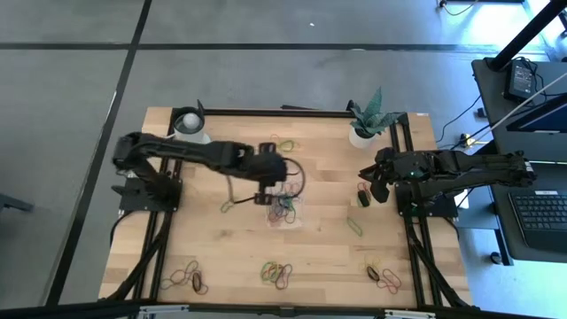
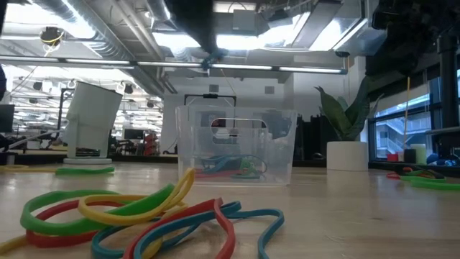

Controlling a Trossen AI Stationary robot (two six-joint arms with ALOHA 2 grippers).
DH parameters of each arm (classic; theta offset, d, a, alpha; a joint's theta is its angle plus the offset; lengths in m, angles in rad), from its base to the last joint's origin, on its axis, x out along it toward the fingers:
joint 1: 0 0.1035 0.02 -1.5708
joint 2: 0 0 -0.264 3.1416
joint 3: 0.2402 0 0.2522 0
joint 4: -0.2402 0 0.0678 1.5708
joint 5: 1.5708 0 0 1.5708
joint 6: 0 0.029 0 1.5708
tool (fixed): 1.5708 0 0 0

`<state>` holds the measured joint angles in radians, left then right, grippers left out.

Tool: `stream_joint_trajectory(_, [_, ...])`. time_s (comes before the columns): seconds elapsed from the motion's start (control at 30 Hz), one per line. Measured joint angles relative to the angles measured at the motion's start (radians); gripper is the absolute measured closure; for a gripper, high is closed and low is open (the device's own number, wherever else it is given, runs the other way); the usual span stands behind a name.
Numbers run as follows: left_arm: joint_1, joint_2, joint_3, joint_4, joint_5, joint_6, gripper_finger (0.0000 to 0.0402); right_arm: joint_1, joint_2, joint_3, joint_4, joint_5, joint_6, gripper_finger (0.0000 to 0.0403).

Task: Pick and place rubber bands into bin
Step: Put the blue rubber band into the transparent bin

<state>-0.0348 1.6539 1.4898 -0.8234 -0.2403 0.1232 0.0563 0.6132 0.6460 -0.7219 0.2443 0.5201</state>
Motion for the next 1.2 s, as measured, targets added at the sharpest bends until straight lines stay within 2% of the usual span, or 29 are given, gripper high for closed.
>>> stream_joint_trajectory(0.3, [0.074, 0.282, 0.183, -0.011, 0.147, 0.021, 0.0400, 0.000, 0.000, 0.000, 0.000, -0.001, 0.001, 0.0328])
stream_joint_trajectory(0.57, [0.071, 0.421, 0.190, -0.082, 0.208, -0.045, 0.0400, 0.000, 0.000, 0.000, -0.004, -0.001, -0.003, 0.0328])
stream_joint_trajectory(0.8, [0.061, 0.457, 0.188, -0.104, 0.207, -0.137, 0.0384, 0.000, 0.000, 0.000, -0.009, -0.001, -0.009, 0.0328])
stream_joint_trajectory(1.2, [0.060, 0.453, 0.240, -0.131, 0.207, -0.192, 0.0293, 0.000, 0.000, 0.000, -0.009, -0.001, -0.033, 0.0328])
